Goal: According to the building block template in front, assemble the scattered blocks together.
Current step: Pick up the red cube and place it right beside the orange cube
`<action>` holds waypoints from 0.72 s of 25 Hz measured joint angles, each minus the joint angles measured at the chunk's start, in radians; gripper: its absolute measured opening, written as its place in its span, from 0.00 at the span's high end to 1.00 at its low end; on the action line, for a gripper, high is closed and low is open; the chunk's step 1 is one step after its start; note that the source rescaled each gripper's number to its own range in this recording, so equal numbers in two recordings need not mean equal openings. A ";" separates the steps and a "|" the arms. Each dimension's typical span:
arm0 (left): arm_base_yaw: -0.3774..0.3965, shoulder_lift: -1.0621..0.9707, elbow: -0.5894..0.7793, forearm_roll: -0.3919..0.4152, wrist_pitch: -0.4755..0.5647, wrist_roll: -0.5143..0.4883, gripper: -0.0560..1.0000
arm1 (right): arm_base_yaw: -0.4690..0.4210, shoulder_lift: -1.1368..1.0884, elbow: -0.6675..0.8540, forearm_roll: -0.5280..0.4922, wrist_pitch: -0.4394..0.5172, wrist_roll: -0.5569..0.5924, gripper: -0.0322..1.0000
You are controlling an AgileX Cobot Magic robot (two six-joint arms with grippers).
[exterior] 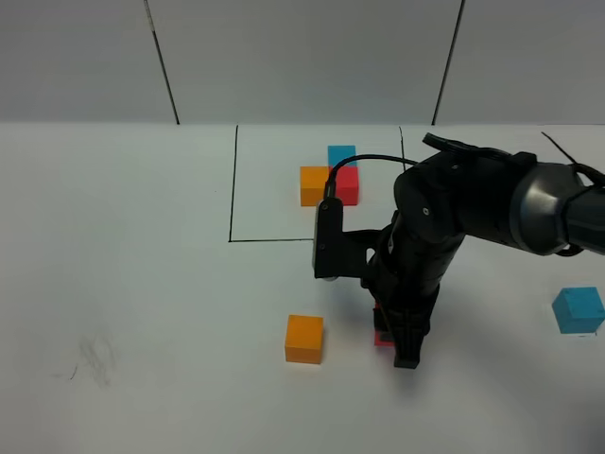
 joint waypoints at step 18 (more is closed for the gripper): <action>0.000 0.000 0.000 0.000 0.000 0.000 0.71 | 0.072 0.050 -0.019 0.007 -0.094 0.040 0.76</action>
